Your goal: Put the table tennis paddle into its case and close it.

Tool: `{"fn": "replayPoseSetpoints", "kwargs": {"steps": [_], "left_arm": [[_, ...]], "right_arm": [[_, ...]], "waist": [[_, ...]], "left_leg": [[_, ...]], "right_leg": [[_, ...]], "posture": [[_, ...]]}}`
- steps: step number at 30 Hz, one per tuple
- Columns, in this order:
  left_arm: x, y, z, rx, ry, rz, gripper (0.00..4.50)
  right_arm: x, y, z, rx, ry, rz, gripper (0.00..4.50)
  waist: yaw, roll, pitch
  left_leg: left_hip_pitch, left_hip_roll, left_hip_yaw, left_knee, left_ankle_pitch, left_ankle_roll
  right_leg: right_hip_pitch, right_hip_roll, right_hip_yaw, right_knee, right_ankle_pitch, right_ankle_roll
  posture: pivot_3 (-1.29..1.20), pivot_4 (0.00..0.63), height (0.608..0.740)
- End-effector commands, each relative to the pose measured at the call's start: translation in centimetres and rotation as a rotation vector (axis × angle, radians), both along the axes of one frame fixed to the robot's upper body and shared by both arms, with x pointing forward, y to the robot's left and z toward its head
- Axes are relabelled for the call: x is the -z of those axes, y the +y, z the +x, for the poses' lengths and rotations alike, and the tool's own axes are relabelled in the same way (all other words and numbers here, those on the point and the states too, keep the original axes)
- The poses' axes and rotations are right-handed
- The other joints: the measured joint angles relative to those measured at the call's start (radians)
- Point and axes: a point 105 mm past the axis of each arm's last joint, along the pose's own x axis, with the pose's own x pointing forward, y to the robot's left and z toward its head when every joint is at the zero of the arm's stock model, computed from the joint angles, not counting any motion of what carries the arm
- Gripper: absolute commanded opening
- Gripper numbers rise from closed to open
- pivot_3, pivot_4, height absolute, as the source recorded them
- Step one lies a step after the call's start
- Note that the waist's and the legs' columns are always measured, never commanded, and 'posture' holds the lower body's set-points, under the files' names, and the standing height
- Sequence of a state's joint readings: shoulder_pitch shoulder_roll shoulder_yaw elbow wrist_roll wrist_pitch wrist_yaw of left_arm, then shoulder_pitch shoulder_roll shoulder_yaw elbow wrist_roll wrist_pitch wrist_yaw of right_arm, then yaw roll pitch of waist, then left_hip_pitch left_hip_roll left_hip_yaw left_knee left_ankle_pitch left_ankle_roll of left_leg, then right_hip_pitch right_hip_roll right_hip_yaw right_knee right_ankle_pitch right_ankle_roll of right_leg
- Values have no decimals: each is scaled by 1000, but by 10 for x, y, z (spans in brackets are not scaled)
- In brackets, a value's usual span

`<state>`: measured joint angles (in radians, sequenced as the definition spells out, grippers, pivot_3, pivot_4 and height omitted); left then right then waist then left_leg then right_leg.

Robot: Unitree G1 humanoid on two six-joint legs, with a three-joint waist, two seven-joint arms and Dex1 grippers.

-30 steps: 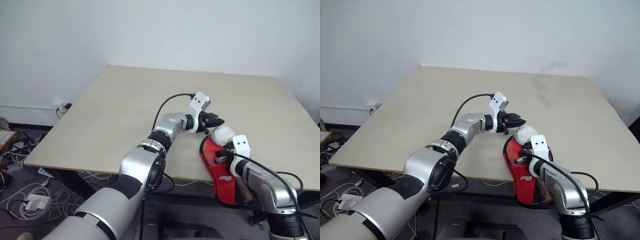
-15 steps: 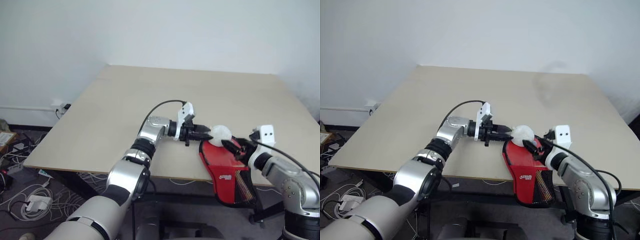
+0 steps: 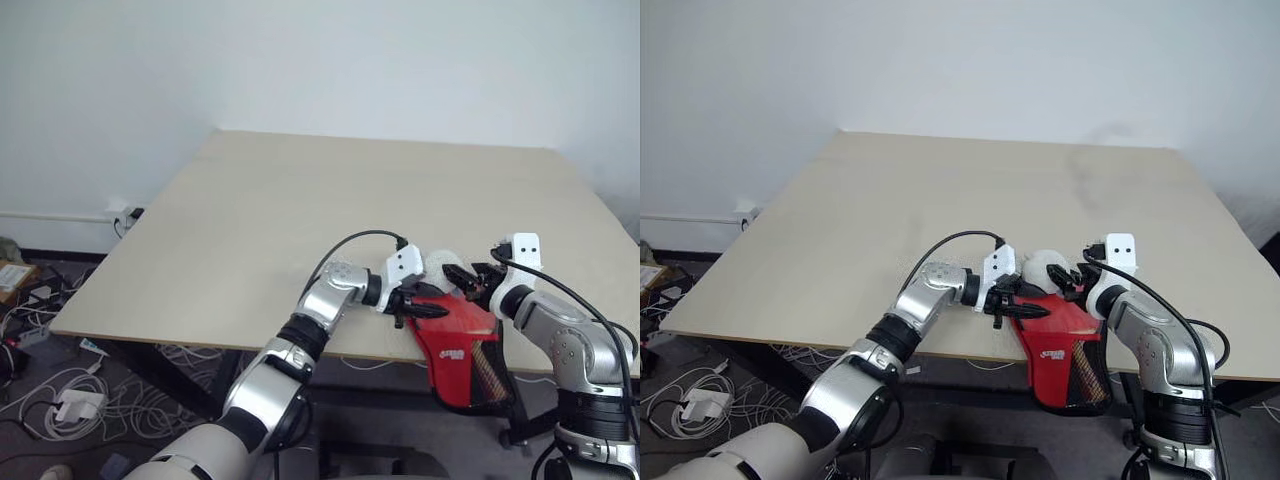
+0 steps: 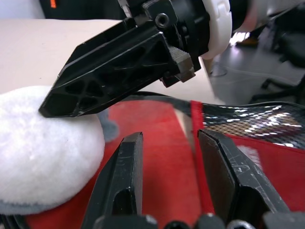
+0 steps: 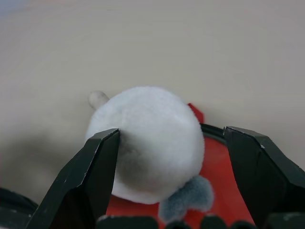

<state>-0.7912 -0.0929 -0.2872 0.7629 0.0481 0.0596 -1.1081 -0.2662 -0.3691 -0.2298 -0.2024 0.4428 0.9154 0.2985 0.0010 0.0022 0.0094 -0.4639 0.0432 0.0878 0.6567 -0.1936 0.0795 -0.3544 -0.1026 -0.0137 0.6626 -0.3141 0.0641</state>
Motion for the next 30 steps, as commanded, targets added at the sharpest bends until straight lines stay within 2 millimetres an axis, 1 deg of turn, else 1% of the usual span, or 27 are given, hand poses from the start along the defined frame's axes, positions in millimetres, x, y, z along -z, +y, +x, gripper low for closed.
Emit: {"fn": "replayPoseSetpoints", "kwargs": {"steps": [1,4,7,13,18,19,20,24,26,28,30], "left_arm": [[10,-4,-2,8,-66,71,1867],[26,-2,-7,24,-96,137,1867],[33,-2,-8,12,-81,153,1867],[35,-2,-6,-20,-70,157,1867],[32,-2,-2,-47,-57,153,1867],[32,-1,-2,-51,-57,154,1867],[32,-1,0,-60,-53,160,1867],[34,2,3,-79,-48,177,1867],[35,3,3,-88,-35,184,1867],[36,4,4,-96,-29,192,1867],[37,4,4,-100,-24,198,1867]], "right_arm": [[-13,2,10,8,-49,11,3746],[-13,10,13,-17,-41,30,3746],[-9,16,15,-33,-12,48,3746],[9,18,18,-37,93,61,3746],[19,19,18,-39,141,40,3746],[18,19,19,-38,135,37,3390],[16,20,20,-40,117,33,3206],[10,19,24,-20,75,28,1836],[5,18,28,-5,35,21,1220],[-5,14,35,34,-16,39,697],[-11,6,43,92,-50,25,353]], "waist": [[0,0,0],[0,1,0],[1,1,0],[1,1,0],[1,2,-1],[1,2,-1],[0,2,-1],[0,2,-1],[0,2,-1],[0,2,-1],[0,2,-1]], "left_leg": [[0,0,0,0,0,0],[0,0,0,0,0,0],[0,0,0,0,0,0],[0,0,0,1,0,0],[0,0,0,1,0,0],[0,0,0,1,0,0],[0,0,0,1,0,0],[0,0,0,2,0,0],[0,0,0,2,0,0],[0,0,0,2,0,0],[0,0,0,2,0,0]], "right_leg": [[0,0,0,0,0,0],[0,0,0,0,0,0],[0,0,0,0,0,0],[1,0,0,0,0,0],[1,0,0,0,0,0],[1,0,0,0,0,0],[1,0,0,0,0,0],[1,0,0,0,0,0],[1,0,0,0,0,0],[1,0,0,0,0,0],[1,0,0,0,0,0]], "posture": [[0,0,715],[0,0,715],[0,0,715],[0,0,715],[0,0,715],[0,0,715],[0,0,715],[0,0,715],[0,0,715],[0,0,715],[0,0,715]]}}
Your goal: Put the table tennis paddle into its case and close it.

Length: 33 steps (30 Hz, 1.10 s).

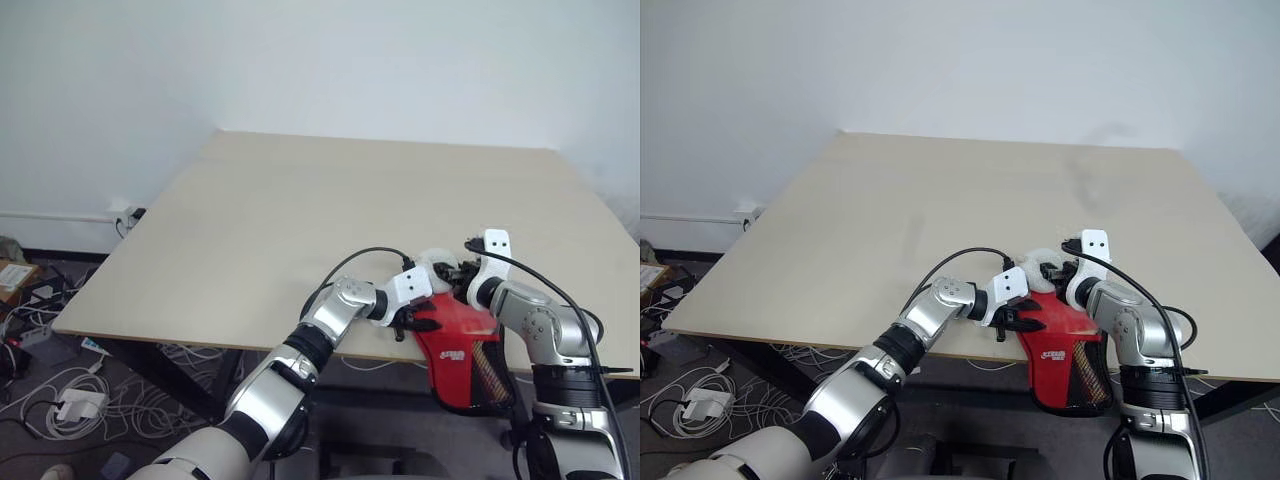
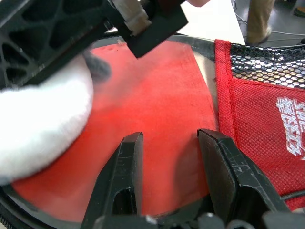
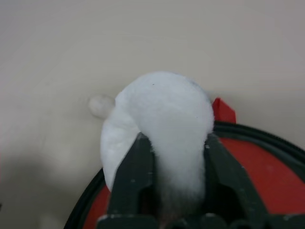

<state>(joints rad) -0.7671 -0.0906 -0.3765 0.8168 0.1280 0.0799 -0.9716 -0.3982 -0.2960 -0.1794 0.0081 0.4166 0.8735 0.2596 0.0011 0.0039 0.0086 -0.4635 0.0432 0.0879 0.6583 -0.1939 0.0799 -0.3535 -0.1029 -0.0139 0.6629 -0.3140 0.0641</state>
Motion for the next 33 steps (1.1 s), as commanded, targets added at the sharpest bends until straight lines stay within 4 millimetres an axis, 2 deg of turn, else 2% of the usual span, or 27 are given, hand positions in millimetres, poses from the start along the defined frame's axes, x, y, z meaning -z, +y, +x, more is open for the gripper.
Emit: {"fn": "replayPoseSetpoints", "kwargs": {"steps": [1,9,17,20,22,26,33], "left_arm": [[2,2,4,-17,-7,38,1867],[5,4,3,-22,3,57,1867],[9,9,4,-37,21,79,1867],[11,9,3,-37,26,87,1867],[11,9,2,-37,28,87,1867],[12,7,1,-37,34,91,1867],[13,6,0,-37,37,96,1867]], "right_arm": [[-26,-19,18,113,-115,-51,296],[-28,-40,38,270,-136,-106,270],[-37,-74,34,283,-135,-142,252],[-47,-102,26,304,-129,-159,252],[-49,-113,22,313,-121,-170,251],[-52,-147,-1,325,-64,-175,251],[-37,-154,-45,166,73,-252,250]], "waist": [[0,0,0],[1,0,0],[1,1,0],[1,1,0],[0,1,0],[6,2,0],[8,3,0]], "left_leg": [[0,0,0,0,0,0],[0,0,1,0,1,-1],[0,0,3,0,0,-1],[0,0,5,0,0,0],[0,0,5,0,0,0],[0,0,4,0,0,0],[0,-1,3,2,-2,4]], "right_leg": [[0,0,0,0,0,0],[0,0,0,0,0,0],[0,0,0,0,0,0],[0,-1,0,0,0,0],[0,-1,0,0,0,0],[0,-1,1,0,0,0],[1,-3,1,-1,0,0]], "posture": [[0,0,715],[0,0,715],[0,0,715],[0,0,715],[0,0,715],[0,0,715],[0,0,715]]}}
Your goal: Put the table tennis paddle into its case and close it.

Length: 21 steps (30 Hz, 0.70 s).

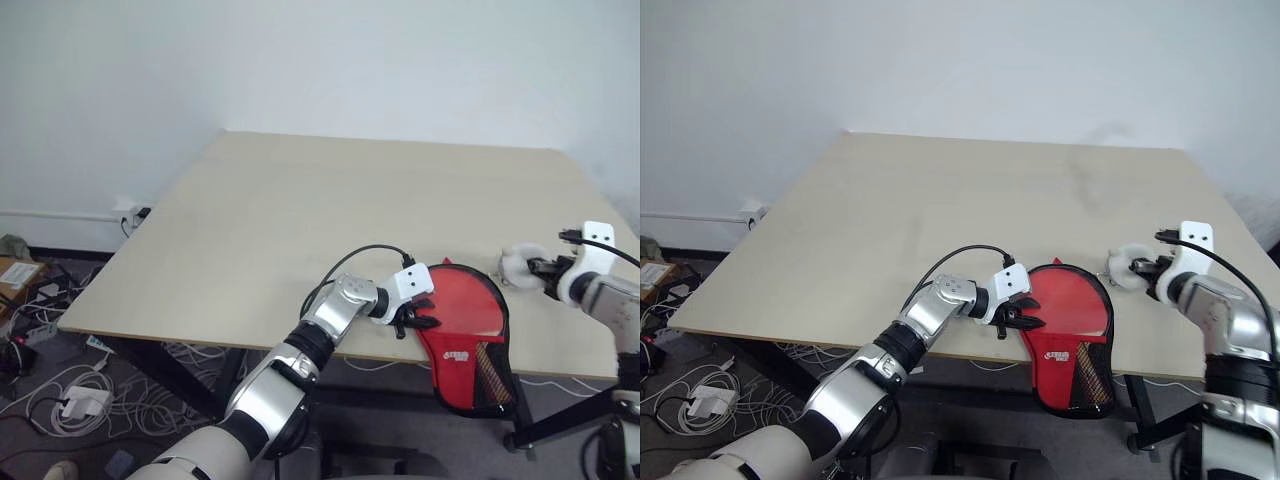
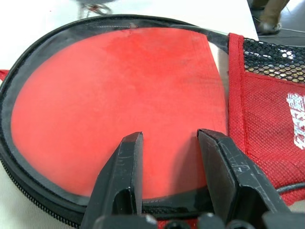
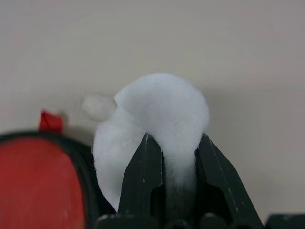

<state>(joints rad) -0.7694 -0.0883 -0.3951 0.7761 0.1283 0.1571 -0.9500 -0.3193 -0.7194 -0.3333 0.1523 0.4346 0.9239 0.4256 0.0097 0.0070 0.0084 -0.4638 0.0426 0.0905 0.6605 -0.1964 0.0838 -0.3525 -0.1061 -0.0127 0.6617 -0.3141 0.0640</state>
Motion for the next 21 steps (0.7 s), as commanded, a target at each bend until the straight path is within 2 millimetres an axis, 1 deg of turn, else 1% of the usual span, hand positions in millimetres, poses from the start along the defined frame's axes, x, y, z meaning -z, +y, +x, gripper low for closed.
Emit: {"fn": "replayPoseSetpoints", "kwargs": {"steps": [1,4,9,12,16,21], "left_arm": [[14,6,-2,-11,27,64,1867],[13,3,-4,-5,31,60,1867],[14,0,-6,3,36,60,1867],[15,0,-8,8,42,59,1867],[15,-2,-8,6,47,59,1867],[15,-4,-9,11,54,55,1867]], "right_arm": [[-19,-10,-18,-58,-11,-72,250],[-8,-16,-41,-110,61,-117,249],[1,-23,-70,-175,132,-168,248],[4,-25,-80,-204,153,-185,244],[7,-26,-89,-225,158,-185,243],[5,-18,-107,-322,159,-195,231]], "waist": [[0,0,0],[1,0,0],[1,-1,1],[5,-2,1],[7,-2,1],[21,-3,2]], "left_leg": [[0,0,0,0,0,0],[0,0,-2,0,-1,1],[0,0,-2,2,-1,2],[0,0,-4,2,-2,2],[0,0,-4,2,-2,3],[0,-1,-4,3,-2,3]], "right_leg": [[0,0,0,0,0,0],[1,-1,-1,-1,0,0],[3,-1,-1,-2,0,0],[4,-2,-2,-3,-1,0],[4,-2,-2,-3,0,0],[5,-2,-2,-4,-1,0]], "posture": [[0,0,715],[0,0,715],[0,0,715],[0,0,715],[0,0,715],[0,0,715]]}}
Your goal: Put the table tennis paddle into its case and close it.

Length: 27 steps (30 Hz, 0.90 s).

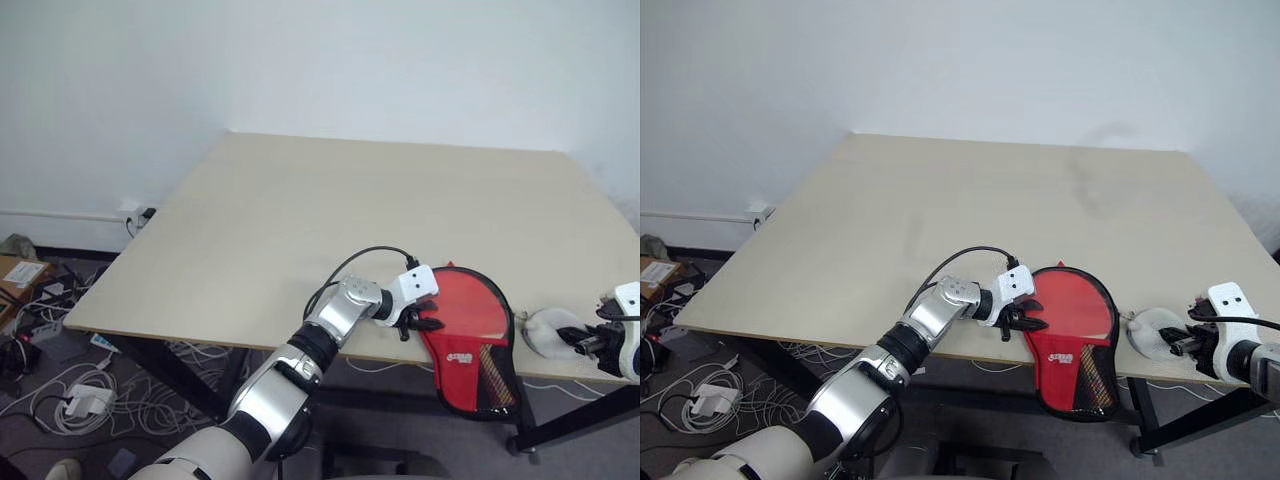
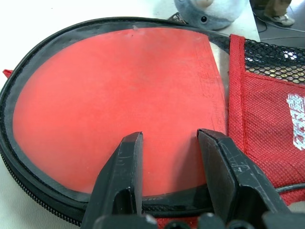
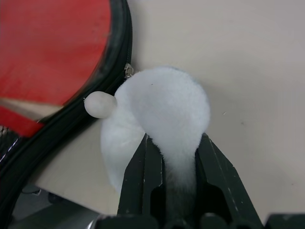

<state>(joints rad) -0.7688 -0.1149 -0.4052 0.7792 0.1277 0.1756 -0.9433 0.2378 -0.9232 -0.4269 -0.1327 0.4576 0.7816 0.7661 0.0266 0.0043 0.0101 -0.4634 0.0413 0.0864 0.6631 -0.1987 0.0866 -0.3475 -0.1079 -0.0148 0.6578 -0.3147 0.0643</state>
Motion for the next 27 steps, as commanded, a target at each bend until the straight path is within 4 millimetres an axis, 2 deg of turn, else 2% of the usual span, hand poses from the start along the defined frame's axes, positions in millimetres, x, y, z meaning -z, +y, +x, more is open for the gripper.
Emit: {"fn": "replayPoseSetpoints", "kwargs": {"steps": [1,5,9,13,22,27], "left_arm": [[14,4,-3,1,37,57,1867],[14,3,-4,4,39,59,1867],[13,1,-5,9,44,56,1867],[14,0,-6,11,45,57,1867],[15,-1,-7,13,51,55,1867],[15,-1,-7,8,53,51,1867]], "right_arm": [[-18,-3,-10,-58,-25,-49,225],[-28,9,-26,-150,-37,4,224],[-23,27,-51,-273,29,25,224],[-15,34,-69,-349,92,18,224],[-4,43,-100,-485,229,-18,222],[-4,35,-119,-507,282,-54,216]], "waist": [[5,0,0],[9,0,0],[9,0,0],[9,-1,0],[10,-1,0],[10,-2,0]], "left_leg": [[0,-1,0,0,0,0],[0,-1,0,1,-1,0],[0,0,0,2,-2,0],[0,0,0,3,-5,-2],[0,0,-1,4,-6,-3],[0,1,-2,5,-7,-3]], "right_leg": [[0,0,0,0,0,0],[0,0,0,0,0,0],[1,0,0,0,-1,1],[1,0,0,-1,-1,1],[2,0,-1,-1,-2,2],[4,0,-2,-2,-3,3]], "posture": [[0,0,715],[0,0,715],[0,0,715],[0,0,715],[0,0,715],[0,0,715]]}}
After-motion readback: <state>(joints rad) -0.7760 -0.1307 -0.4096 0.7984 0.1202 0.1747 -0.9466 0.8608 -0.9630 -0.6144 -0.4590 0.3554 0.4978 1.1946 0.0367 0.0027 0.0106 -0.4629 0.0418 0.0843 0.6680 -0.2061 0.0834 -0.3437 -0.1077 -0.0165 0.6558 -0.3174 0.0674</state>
